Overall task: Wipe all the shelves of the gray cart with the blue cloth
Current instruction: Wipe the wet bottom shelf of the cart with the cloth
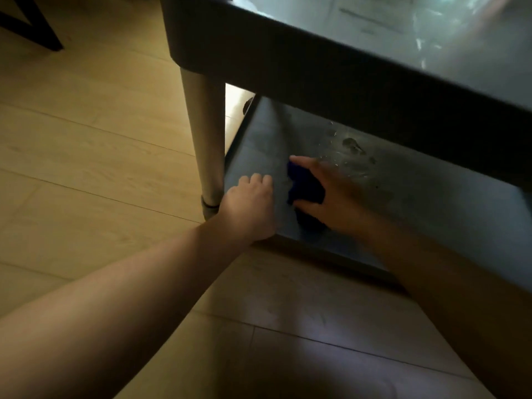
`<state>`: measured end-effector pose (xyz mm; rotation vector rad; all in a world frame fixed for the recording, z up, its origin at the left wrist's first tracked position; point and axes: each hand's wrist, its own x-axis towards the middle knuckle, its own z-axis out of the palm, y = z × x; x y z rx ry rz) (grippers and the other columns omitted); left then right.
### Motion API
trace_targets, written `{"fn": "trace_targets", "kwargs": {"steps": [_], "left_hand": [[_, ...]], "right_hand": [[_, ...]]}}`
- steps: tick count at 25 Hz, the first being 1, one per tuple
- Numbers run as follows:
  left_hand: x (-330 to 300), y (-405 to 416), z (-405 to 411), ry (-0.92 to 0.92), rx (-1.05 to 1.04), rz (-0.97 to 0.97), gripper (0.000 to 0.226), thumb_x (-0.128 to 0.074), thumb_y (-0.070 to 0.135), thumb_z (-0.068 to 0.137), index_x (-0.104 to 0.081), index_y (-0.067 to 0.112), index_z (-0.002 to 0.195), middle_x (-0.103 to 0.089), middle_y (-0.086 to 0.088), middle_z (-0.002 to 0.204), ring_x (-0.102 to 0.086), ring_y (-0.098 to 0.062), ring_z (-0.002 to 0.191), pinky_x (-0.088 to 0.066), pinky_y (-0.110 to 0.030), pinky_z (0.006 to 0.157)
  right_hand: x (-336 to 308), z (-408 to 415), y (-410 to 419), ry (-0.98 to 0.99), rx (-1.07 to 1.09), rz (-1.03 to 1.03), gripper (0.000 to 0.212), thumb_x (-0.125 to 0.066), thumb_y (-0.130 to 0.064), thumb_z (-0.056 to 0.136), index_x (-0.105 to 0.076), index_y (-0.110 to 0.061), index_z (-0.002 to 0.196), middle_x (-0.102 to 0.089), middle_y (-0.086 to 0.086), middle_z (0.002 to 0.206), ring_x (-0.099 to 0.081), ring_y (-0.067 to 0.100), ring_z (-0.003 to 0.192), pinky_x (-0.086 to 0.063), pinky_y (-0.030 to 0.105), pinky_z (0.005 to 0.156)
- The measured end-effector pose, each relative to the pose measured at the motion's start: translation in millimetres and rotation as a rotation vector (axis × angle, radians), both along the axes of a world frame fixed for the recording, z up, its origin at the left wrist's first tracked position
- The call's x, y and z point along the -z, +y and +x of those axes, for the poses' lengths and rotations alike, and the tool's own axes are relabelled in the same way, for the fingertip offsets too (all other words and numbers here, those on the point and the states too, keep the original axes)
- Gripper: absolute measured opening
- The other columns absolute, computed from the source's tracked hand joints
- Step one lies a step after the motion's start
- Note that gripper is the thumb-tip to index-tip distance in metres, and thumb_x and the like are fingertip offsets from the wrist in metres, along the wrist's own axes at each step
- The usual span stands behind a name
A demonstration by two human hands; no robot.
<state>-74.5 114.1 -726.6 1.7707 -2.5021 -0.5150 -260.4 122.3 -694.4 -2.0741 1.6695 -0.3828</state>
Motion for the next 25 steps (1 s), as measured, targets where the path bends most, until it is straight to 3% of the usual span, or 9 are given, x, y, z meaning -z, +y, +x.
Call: {"fn": "trace_targets", "kwargs": {"steps": [1, 3, 5, 7, 10, 14, 19, 23, 25], "left_hand": [[6, -2, 0, 0.0, -0.014, -0.003, 0.062, -0.079, 0.045, 0.085, -0.044, 0.02, 0.13, -0.05, -0.003, 0.122, -0.049, -0.023, 0.11, -0.045, -0.035, 0.082], [17, -6, 2, -0.028, -0.019, 0.0, 0.071, -0.079, 0.044, 0.083, -0.04, 0.02, 0.137, -0.05, -0.005, 0.13, -0.049, -0.025, 0.116, -0.049, -0.039, 0.093], [27, -13, 3, -0.098, 0.016, 0.026, 0.1, -0.079, 0.059, 0.079, -0.027, 0.017, 0.153, -0.042, -0.011, 0.151, -0.041, -0.032, 0.138, -0.043, -0.046, 0.11], [33, -22, 3, -0.219, 0.054, 0.121, 0.142, -0.076, 0.085, 0.065, -0.002, 0.014, 0.164, -0.015, -0.015, 0.171, -0.013, -0.04, 0.157, -0.022, -0.055, 0.125], [47, -35, -1, -0.322, 0.051, 0.163, 0.171, -0.064, 0.105, 0.041, 0.018, 0.017, 0.163, 0.01, -0.016, 0.174, 0.012, -0.046, 0.157, -0.004, -0.063, 0.126], [53, -48, -6, -0.305, 0.047, 0.195, 0.173, -0.058, 0.109, 0.035, 0.021, 0.02, 0.162, 0.015, -0.017, 0.173, 0.015, -0.051, 0.155, -0.002, -0.068, 0.124], [61, -65, -5, -0.311, -0.028, 0.162, 0.136, -0.068, 0.082, 0.077, 0.013, 0.017, 0.164, 0.01, -0.019, 0.174, 0.009, -0.051, 0.156, -0.011, -0.065, 0.127], [63, -62, -5, -0.312, -0.007, 0.19, 0.162, -0.061, 0.105, 0.045, 0.011, 0.023, 0.165, 0.011, -0.021, 0.173, 0.006, -0.052, 0.156, -0.015, -0.061, 0.126], [66, -59, -4, -0.313, -0.013, 0.163, 0.165, -0.054, 0.11, 0.039, 0.011, 0.023, 0.165, 0.011, -0.022, 0.173, 0.006, -0.053, 0.156, -0.017, -0.062, 0.126]], "right_hand": [[5, -2, -4, 0.034, -0.042, 0.049, 0.087, -0.075, -0.054, 0.073, -0.023, -0.059, 0.142, -0.046, -0.005, 0.145, -0.049, 0.012, 0.122, -0.047, 0.038, 0.096], [23, -9, -6, 0.085, 0.02, 0.028, 0.082, -0.057, -0.073, 0.073, -0.021, -0.057, 0.145, -0.043, -0.008, 0.149, -0.046, 0.013, 0.128, -0.045, 0.042, 0.1], [45, -10, -5, 0.201, 0.135, 0.004, 0.074, -0.045, -0.072, 0.08, -0.023, -0.047, 0.146, -0.037, -0.002, 0.154, -0.04, 0.022, 0.138, -0.041, 0.049, 0.108], [65, 0, -2, 0.296, 0.181, 0.134, 0.072, -0.047, -0.065, 0.087, -0.016, -0.045, 0.148, -0.026, 0.004, 0.159, -0.031, 0.031, 0.141, -0.038, 0.052, 0.109], [82, 13, -5, 0.328, 0.214, 0.204, 0.064, -0.048, -0.051, 0.093, -0.017, -0.049, 0.148, -0.035, 0.007, 0.152, -0.034, 0.037, 0.132, -0.043, 0.051, 0.1], [86, 23, -6, 0.292, 0.151, 0.026, 0.042, -0.047, -0.036, 0.096, -0.041, -0.042, 0.137, -0.048, 0.005, 0.136, -0.043, 0.032, 0.116, -0.049, 0.046, 0.088], [95, 49, -25, 0.349, 0.109, -0.088, 0.046, -0.047, -0.045, 0.093, -0.043, -0.041, 0.139, -0.046, 0.007, 0.139, -0.047, 0.035, 0.115, -0.044, 0.049, 0.091], [101, 26, -25, 0.359, 0.114, -0.14, 0.041, -0.049, -0.043, 0.093, -0.051, -0.035, 0.133, -0.053, 0.011, 0.128, -0.049, 0.035, 0.103, -0.048, 0.044, 0.083], [103, 7, -24, 0.355, 0.179, -0.147, 0.038, -0.051, -0.041, 0.091, -0.054, -0.035, 0.129, -0.055, 0.012, 0.122, -0.049, 0.035, 0.099, -0.049, 0.041, 0.078]]}}
